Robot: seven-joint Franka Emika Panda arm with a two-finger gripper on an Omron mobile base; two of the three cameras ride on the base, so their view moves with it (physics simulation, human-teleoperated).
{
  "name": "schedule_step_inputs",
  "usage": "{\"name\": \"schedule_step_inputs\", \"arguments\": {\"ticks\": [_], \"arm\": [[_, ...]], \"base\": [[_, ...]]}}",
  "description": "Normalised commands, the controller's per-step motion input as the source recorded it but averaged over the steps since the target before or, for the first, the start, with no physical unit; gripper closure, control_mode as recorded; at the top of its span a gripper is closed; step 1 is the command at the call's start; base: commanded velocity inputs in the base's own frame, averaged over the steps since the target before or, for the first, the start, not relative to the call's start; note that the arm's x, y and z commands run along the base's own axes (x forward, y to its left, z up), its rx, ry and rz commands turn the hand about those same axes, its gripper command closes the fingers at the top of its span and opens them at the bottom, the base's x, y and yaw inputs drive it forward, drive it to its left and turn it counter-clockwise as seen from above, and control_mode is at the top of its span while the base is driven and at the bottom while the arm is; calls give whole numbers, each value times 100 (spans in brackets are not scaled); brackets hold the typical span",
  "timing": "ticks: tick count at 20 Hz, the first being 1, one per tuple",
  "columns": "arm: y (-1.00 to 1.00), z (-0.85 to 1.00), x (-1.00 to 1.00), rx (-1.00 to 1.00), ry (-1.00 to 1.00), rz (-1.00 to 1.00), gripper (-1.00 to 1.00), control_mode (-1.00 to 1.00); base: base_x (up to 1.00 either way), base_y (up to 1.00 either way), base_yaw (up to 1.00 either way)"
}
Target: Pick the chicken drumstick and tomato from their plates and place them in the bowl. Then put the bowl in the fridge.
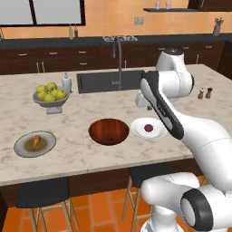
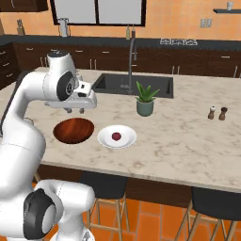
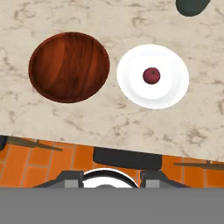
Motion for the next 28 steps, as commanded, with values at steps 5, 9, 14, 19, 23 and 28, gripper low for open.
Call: {"name": "schedule_step_inputs", "arguments": {"ticks": [5,9,14,19,23,28], "arm": [[-24,-28,25,0,5,0,-100,-100],[-76,-72,82,0,13,0,-100,-100],[-59,-66,85,0,5,0,-100,-100],[-16,-62,62,2,1,-1,-100,-100],[0,-67,43,0,0,-1,-100,-100],[0,-68,22,0,0,0,-100,-100]], "base": [[0,0,0],[0,0,0],[0,0,0],[0,0,0],[0,0,0],[0,0,0]]}}
